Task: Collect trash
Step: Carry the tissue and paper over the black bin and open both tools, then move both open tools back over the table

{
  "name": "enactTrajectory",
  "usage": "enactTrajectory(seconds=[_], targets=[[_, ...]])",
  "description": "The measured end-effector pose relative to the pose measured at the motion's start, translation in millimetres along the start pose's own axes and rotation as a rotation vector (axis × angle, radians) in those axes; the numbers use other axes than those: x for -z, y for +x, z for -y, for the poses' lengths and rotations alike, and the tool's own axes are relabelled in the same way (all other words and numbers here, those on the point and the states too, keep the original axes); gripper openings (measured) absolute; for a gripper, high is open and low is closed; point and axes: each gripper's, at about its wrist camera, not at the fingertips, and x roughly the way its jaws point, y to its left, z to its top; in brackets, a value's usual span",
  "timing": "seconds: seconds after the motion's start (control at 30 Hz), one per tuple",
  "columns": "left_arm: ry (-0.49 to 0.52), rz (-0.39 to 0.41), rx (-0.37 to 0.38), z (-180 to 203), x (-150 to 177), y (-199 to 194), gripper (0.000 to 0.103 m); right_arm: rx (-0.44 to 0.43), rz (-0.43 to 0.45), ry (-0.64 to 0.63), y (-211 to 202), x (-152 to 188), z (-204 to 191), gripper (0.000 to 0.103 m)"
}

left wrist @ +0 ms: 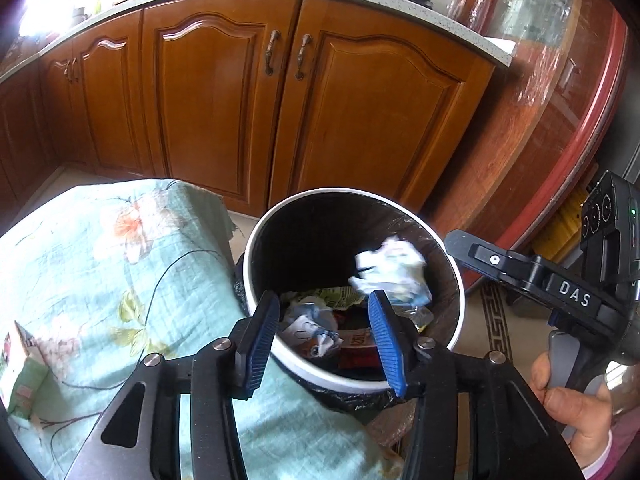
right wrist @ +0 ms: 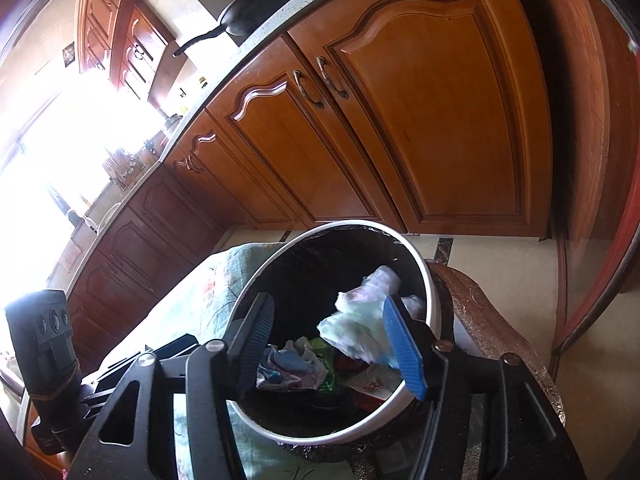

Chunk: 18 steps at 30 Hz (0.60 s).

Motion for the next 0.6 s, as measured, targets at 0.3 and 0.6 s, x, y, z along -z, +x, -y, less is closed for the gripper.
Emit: enactTrajectory(seconds=[0.3,0.6], targets=[[-0.119,0.020,-0.022,-28.9,43.2,-34.3,0.058,-0.066,0.007,0.000,-12.9,27.0,-23.6,0.086],[-0.217,0.021,-0.073,-69.4,92.1,-77.9,0.060,-0.137,-0.070,-0.022,-11.1,69.1,-59.9,0.086]])
